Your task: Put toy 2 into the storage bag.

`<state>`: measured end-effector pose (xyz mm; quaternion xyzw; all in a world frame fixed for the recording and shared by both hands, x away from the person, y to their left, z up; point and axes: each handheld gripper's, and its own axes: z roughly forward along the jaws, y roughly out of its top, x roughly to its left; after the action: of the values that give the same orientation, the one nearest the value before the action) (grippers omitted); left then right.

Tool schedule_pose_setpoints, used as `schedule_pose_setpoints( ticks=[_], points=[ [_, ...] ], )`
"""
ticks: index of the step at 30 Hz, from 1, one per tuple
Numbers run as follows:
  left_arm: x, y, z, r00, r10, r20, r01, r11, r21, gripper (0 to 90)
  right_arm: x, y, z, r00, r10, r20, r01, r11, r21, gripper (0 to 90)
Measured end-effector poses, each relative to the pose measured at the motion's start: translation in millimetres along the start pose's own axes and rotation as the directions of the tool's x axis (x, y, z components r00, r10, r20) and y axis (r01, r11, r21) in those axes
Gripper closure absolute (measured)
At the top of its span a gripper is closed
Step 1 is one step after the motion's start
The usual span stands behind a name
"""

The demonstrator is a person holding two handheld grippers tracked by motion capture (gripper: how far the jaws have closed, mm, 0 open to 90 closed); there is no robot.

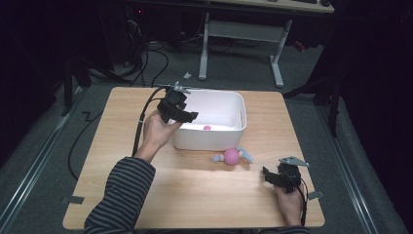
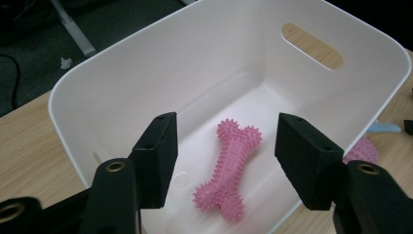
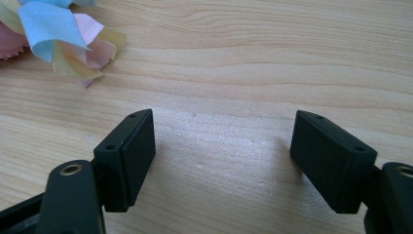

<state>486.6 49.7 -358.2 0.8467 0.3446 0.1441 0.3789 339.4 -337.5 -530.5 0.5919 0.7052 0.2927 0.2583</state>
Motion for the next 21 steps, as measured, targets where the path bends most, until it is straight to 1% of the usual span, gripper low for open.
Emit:
schedule_pose_setpoints(
  ticks=[2, 4, 7, 9, 11, 14, 15, 18, 21],
  points=[
    [1.8, -2.0, -3.6, 1.0, -0.007, 0.002, 0.007, 0.9999, -0.01, 41.4, 0.0, 0.0, 0.0, 1.0, 0.0, 0.0, 0.0, 1.0, 0.0, 24.8],
    [3.0, -3.7, -8.2, 1.0, -0.003, -0.008, 0.002, 0.9998, -0.018, 40.3, 0.0, 0.0, 0.0, 1.0, 0.0, 0.0, 0.0, 1.0, 0.0, 24.8],
    [6.5, -6.9, -15.3, 0.9998, -0.022, 0.004, 0.022, 0.9991, -0.037, 40.3, 0.0, 0.0, 0.0, 1.0, 0.0, 0.0, 0.0, 1.0, 0.0, 24.8],
    [7.9, -8.1, -19.9, 0.9997, -0.022, -0.006, 0.022, 0.999, -0.04, 40.3, 0.1, 0.0, 0.0, 1.0, 0.001, 0.0, -0.001, 1.0, 0.0, 24.9],
    [9.0, -9.4, -25.7, 0.9997, -0.023, -0.005, 0.023, 0.9985, -0.049, 40.2, -0.1, 0.0, -0.2, 1.0, 0.003, 0.003, -0.003, 1.0, 0.002, 24.9],
    [8.5, -11.7, -32.7, 0.9998, -0.013, -0.017, 0.012, 0.9986, -0.051, 40.1, -0.1, 0.0, -0.1, 1.0, 0.003, 0.003, -0.003, 1.0, 0.002, 24.9],
    [8.5, -13.1, -34.9, 0.9997, -0.008, -0.021, 0.007, 0.9985, -0.053, 40.0, -0.1, 0.0, -0.1, 1.0, 0.003, 0.003, -0.003, 1.0, 0.001, 24.9],
    [8.6, -19.1, -41.0, 0.9996, -0.012, -0.025, 0.01, 0.9978, -0.065, 40.0, -0.1, 0.0, 0.0, 1.0, 0.003, 0.003, -0.003, 1.0, 0.0, 25.0],
    [8.5, -25.5, -46.0, 0.9993, -0.013, -0.035, 0.011, 0.9979, -0.065, 39.9, -0.1, 0.0, 0.0, 1.0, 0.003, 0.003, -0.003, 1.0, 0.0, 24.9]
  ],
)
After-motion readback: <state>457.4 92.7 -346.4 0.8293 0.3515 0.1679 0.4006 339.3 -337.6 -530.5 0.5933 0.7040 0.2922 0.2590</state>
